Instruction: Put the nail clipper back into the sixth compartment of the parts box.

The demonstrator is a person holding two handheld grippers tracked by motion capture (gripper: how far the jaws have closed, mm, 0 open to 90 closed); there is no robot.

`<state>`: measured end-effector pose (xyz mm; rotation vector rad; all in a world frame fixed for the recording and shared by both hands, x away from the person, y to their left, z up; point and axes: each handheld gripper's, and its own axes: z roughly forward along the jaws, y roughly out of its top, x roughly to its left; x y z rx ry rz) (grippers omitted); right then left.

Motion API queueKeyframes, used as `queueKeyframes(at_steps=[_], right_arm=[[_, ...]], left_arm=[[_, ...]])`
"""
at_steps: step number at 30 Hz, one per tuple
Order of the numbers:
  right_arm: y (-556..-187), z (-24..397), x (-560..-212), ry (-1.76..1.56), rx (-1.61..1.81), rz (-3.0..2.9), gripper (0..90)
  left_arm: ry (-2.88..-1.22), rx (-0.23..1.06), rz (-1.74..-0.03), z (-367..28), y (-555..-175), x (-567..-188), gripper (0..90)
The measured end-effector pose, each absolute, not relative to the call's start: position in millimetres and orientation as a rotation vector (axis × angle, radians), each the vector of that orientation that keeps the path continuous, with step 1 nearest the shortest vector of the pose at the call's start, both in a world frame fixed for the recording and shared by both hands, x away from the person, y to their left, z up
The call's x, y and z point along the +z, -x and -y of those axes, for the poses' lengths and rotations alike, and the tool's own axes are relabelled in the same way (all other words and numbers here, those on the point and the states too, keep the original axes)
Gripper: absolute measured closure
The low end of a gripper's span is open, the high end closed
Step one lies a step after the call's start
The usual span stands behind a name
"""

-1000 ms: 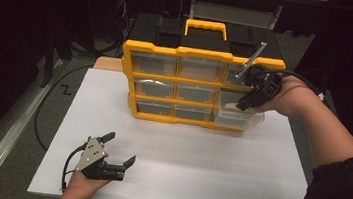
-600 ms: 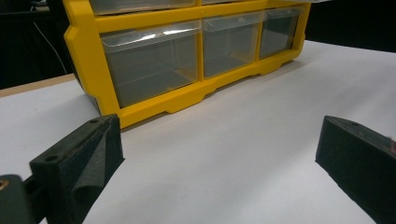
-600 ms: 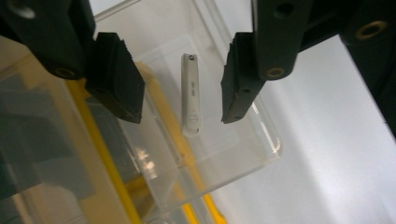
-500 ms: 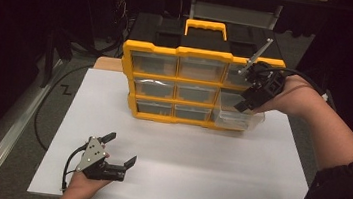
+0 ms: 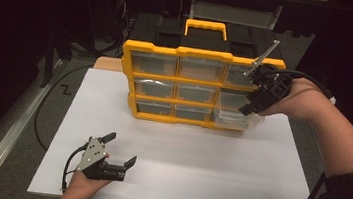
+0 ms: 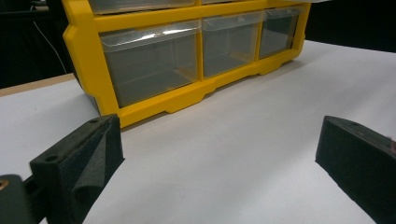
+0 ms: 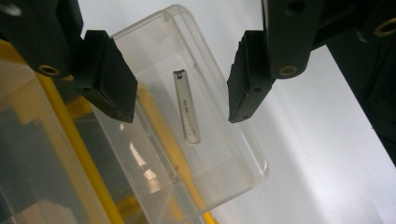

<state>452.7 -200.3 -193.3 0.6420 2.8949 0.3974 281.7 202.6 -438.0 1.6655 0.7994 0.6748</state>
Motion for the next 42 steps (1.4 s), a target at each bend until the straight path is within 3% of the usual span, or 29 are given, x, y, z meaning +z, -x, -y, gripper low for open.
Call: queueKeyframes(at_steps=[29, 42], right_arm=[[-410.1, 215.4, -195.4, -0.693, 0.351, -2.893, 33.1], [-397.1, 217.8, -204.1, -0.699, 0.344, -2.897, 32.6]], left_arm=[[-1.666, 0.676, -0.802, -202.8, -282.2, -437.8, 1.5], [-1.663, 0.676, -0.802, -202.6, -281.9, -437.7, 1.5]])
